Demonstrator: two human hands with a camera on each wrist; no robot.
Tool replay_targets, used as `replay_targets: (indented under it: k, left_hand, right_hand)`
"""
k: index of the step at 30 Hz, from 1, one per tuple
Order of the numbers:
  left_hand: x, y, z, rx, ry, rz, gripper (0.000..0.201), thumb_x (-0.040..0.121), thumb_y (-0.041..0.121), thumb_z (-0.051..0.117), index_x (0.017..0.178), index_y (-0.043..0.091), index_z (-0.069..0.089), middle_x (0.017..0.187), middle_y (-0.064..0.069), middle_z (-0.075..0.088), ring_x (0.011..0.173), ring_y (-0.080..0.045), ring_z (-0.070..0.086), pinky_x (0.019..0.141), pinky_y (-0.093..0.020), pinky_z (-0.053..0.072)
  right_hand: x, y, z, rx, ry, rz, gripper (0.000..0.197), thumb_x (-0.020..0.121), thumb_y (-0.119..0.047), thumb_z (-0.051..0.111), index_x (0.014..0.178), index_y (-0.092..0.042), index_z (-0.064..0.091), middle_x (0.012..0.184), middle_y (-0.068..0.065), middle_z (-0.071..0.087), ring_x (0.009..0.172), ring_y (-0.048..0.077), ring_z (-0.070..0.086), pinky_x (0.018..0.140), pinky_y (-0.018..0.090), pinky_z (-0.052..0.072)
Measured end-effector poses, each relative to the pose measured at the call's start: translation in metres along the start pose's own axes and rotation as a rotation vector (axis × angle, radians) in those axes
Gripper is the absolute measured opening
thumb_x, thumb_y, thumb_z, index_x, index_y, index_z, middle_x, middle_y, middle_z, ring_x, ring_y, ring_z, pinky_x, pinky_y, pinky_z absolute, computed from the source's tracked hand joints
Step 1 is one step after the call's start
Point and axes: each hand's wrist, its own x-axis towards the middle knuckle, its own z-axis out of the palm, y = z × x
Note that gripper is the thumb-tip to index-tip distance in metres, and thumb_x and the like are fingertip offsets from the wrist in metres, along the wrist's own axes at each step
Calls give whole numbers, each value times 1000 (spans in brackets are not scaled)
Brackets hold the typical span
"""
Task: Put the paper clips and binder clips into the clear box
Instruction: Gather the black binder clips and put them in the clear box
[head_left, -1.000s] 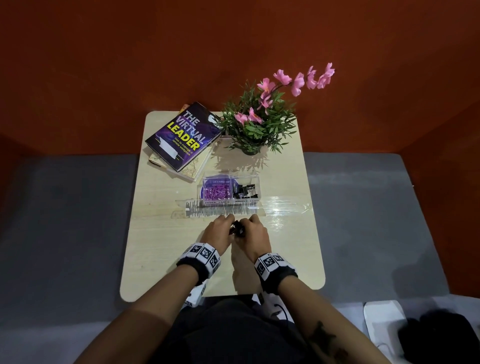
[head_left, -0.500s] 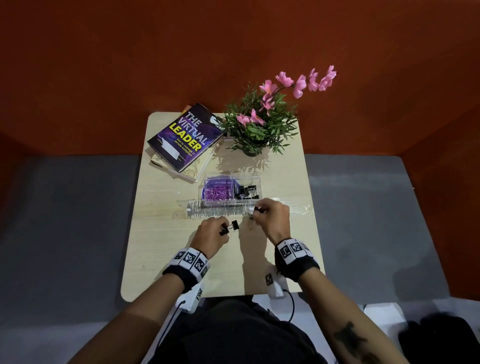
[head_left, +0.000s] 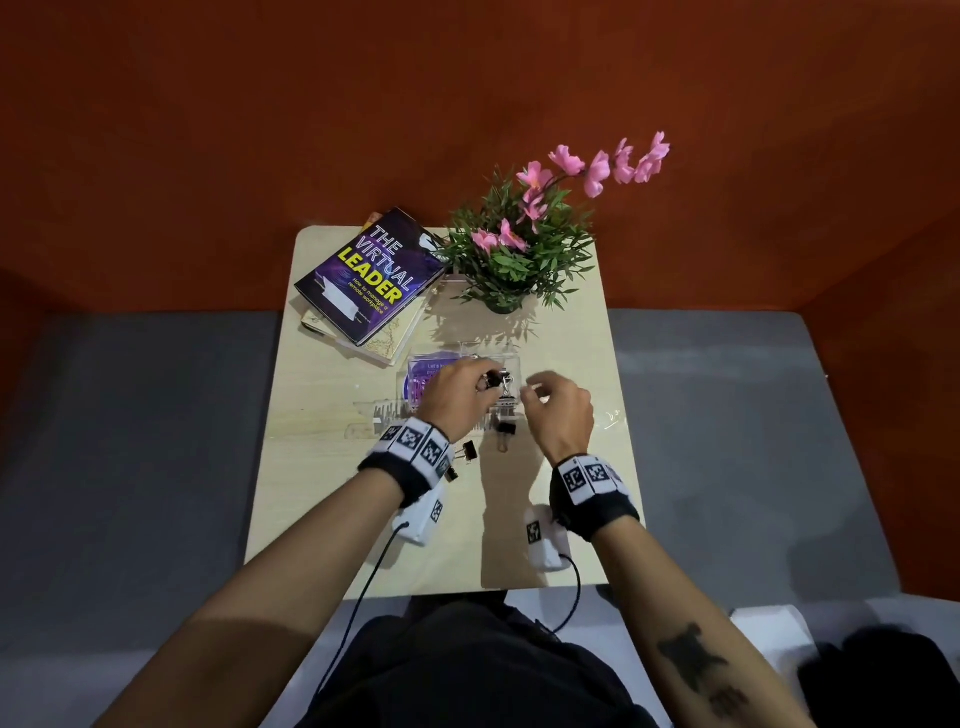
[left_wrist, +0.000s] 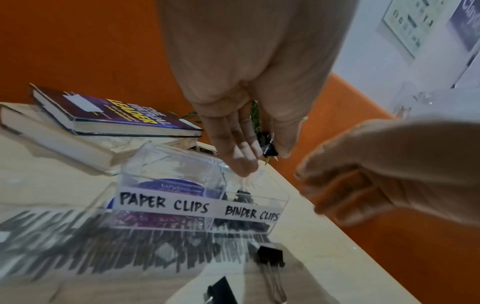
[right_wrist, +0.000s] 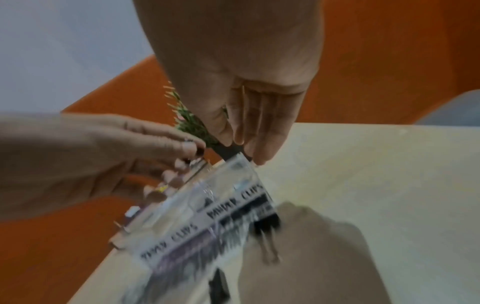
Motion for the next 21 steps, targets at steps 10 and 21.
replay_targets:
  k: [10, 21]
  left_hand:
    - [-52, -31, 15, 365, -124, 11, 21, 91, 28, 60, 108, 16, 65, 116, -7, 64, 90, -24, 64, 75, -37, 55]
    - [-75, -42, 54, 397, -251, -27, 50, 90, 4, 56, 135, 21, 41, 128, -15, 42, 103, -34, 53, 75, -43, 51]
  right_hand:
    - [-26, 45, 41, -131, -276, 7, 20, 88, -18, 53, 104, -18, 65, 90, 13, 66, 85, 34, 63, 70, 37, 52]
    - [-51, 29, 71, -262, -346, -182, 18, 86, -11, 62, 103, -9, 56, 106, 15, 48, 76, 36, 59, 63, 39, 51]
